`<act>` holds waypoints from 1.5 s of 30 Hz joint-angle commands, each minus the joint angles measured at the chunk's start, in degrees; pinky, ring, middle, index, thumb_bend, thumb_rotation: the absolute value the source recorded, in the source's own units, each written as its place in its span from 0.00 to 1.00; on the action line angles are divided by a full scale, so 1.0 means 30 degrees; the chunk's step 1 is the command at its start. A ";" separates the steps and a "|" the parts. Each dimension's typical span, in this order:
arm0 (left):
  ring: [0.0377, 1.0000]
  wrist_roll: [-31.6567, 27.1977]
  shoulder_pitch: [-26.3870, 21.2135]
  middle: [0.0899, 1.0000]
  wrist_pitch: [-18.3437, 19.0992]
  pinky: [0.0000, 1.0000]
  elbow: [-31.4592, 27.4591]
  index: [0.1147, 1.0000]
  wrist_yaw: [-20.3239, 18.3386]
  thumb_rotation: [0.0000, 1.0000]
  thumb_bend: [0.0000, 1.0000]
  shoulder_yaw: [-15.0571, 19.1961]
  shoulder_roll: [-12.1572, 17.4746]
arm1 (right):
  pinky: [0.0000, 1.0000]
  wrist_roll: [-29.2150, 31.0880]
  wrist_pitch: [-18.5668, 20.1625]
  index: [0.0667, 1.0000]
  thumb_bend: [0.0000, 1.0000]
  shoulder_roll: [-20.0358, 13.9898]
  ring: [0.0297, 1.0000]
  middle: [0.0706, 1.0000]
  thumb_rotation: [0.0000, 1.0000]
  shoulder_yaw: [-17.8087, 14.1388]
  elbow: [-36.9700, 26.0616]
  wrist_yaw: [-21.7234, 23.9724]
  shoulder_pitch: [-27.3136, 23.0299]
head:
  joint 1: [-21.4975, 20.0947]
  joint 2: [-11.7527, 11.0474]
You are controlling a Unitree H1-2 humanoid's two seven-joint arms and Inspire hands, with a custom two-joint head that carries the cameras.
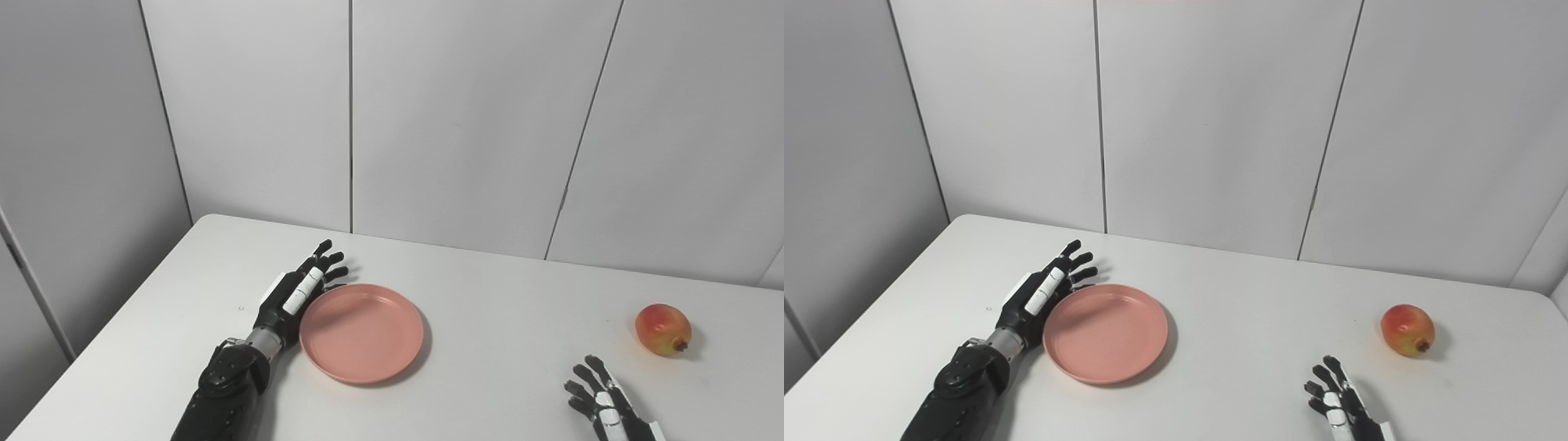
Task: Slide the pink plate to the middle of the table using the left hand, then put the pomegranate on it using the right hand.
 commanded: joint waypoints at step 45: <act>0.88 0.1088 0.1185 0.93 0.1320 0.75 -0.2149 1.00 0.1732 0.80 0.85 -0.1161 -0.2858 | 0.75 -0.3077 0.0309 0.90 0.60 0.3025 0.79 0.86 0.92 0.2204 0.0090 -0.2207 -0.0473 | -0.8716 0.0544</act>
